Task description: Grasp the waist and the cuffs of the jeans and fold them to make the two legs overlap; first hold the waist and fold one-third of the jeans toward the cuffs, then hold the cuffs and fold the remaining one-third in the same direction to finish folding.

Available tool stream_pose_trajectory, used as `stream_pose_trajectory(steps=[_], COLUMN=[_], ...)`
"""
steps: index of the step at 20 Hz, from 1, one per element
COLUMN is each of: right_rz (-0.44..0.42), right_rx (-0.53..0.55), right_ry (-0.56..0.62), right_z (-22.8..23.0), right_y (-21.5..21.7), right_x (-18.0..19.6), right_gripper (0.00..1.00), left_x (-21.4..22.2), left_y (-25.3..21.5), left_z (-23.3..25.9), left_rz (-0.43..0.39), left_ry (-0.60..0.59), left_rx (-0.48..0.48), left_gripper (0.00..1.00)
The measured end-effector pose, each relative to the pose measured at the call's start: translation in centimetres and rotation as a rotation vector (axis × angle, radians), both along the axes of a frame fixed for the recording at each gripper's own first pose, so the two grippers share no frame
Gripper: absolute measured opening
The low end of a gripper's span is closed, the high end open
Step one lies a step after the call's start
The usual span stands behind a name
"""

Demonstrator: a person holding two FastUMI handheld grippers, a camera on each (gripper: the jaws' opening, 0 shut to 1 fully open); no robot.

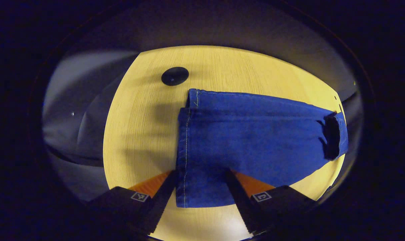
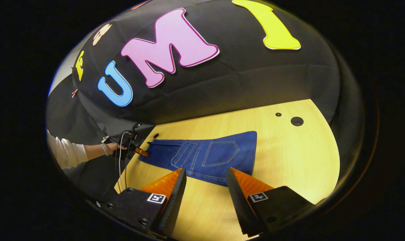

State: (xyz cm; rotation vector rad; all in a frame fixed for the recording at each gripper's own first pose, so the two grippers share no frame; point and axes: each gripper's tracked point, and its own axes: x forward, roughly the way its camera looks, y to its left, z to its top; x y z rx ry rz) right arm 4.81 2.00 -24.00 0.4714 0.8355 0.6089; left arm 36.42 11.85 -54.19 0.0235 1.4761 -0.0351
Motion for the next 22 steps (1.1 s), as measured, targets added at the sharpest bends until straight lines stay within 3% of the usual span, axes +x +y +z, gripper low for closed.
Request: stream_pose_trajectory(steps=[4, 5, 6, 7, 9, 11, 12, 14, 16, 20, 22], right_rz=[0.001, -0.009, -0.02, -0.029, -0.043, -0.054, -0.058, -0.064, -0.075, -0.076, -0.09], right_rx=[0.071, 0.083, 0.091, 0.097, 0.098, 0.089, 0.092, 0.09, 0.09, 0.106, 0.11], right_ry=[0.037, 0.034, 0.031, 0.029, 0.028, 0.018, 0.008, -0.007, -0.017, -0.058, -0.081], right_z=[1.3, 1.7, 2.0, 2.2, 2.6, 3.1, 3.6, 4.3, 5.0, 7.0, 8.1], right_y=[1.2, 1.1, 0.8, 0.4, -0.7, -1.8, -2.2, -3.2, -4.2, -5.4, -6.2], right_x=[0.9, 1.2, 1.5, 1.8, 1.8, 1.7, 1.6, 1.2, 0.9, -0.2, -0.7], right_gripper=[0.75, 0.75, 0.75, 0.75, 0.75, 0.75, 0.75, 0.75, 0.74, 0.75, 0.75], left_x=[-0.9, -0.3, -0.5, -0.1, -0.2, -0.5, 0.1, 1.0, 2.5, 3.4, 3.8], left_y=[-0.9, -1.1, -2.2, -3.8, -4.3, -5.7, -7.4, -11.4, -14.7, -24.4, -30.1], left_z=[0.8, 0.6, 0.7, 0.3, 0.3, 0.8, 1.7, 5.1, 10.0, 19.3, 22.3], left_rz=[0.082, 0.104, 0.113, 0.093, 0.042, 0.052, 0.08, 0.107, 0.074, -0.034, -0.097], left_ry=[-0.003, -0.027, 0.003, -0.03, -0.017, -0.001, -0.033, -0.1, -0.179, -0.284, -0.333], left_rx=[0.011, 0.007, -0.006, -0.01, 0.088, 0.086, 0.026, -0.108, -0.173, -0.277, -0.273], left_gripper=[0.96, 0.86, 0.92, 0.64, 0.11, 0.07, 0.1, 0.06, 0.02, 0.06, 0.06])
